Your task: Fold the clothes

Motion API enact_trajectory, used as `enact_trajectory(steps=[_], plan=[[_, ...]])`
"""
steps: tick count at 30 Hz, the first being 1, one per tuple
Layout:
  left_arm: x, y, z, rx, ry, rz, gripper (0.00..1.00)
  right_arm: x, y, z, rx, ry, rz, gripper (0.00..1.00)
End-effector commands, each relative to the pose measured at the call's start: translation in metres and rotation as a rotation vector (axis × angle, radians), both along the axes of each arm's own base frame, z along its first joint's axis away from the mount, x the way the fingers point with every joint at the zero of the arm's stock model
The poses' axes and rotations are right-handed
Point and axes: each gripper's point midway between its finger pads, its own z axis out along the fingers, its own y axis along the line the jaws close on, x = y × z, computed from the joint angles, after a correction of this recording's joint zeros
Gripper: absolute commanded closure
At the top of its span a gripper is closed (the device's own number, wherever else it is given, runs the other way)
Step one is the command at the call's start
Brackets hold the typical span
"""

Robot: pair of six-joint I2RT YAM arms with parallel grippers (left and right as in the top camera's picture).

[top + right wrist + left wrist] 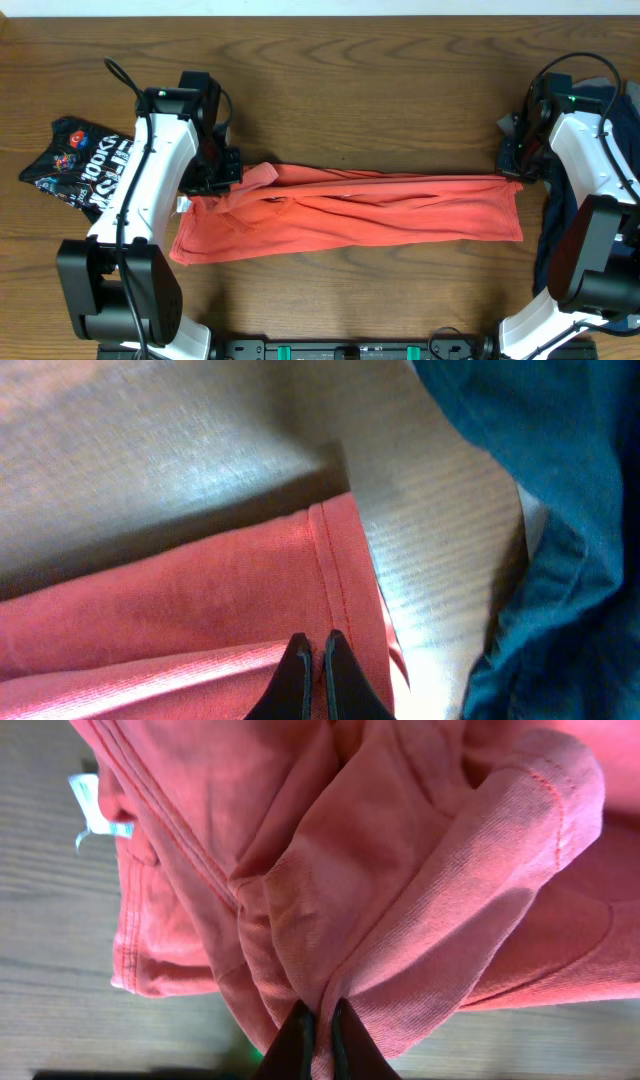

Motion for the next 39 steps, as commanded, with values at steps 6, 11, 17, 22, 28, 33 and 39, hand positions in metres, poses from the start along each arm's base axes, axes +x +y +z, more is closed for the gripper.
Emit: enact_trajectory(steps=[6,11,17,22,28,33,39], plan=[[-0.016,0.018,-0.013,0.084,0.057,0.005,0.94,-0.022,-0.018,0.011,-0.105,0.081,0.003,0.97],[-0.023,0.018,-0.012,0.086,0.088,0.004,0.62,-0.044,-0.024,0.014,-0.145,0.174,0.01,0.78],[-0.03,0.019,-0.01,0.088,0.119,0.003,0.62,-0.051,-0.029,0.014,-0.124,0.192,-0.018,0.71],[-0.019,0.017,-0.012,0.085,0.074,0.033,0.62,-0.044,0.003,0.01,0.08,0.155,0.043,0.66],[0.009,-0.005,-0.015,-0.035,-0.035,0.077,0.62,-0.047,0.018,0.006,0.17,0.153,0.077,0.55],[0.013,-0.005,-0.016,-0.036,-0.05,0.075,0.62,-0.058,0.03,-0.001,0.228,0.184,0.07,0.54],[0.003,-0.005,-0.037,-0.036,-0.028,0.075,0.62,-0.078,0.037,-0.027,0.256,0.221,0.063,0.53]])
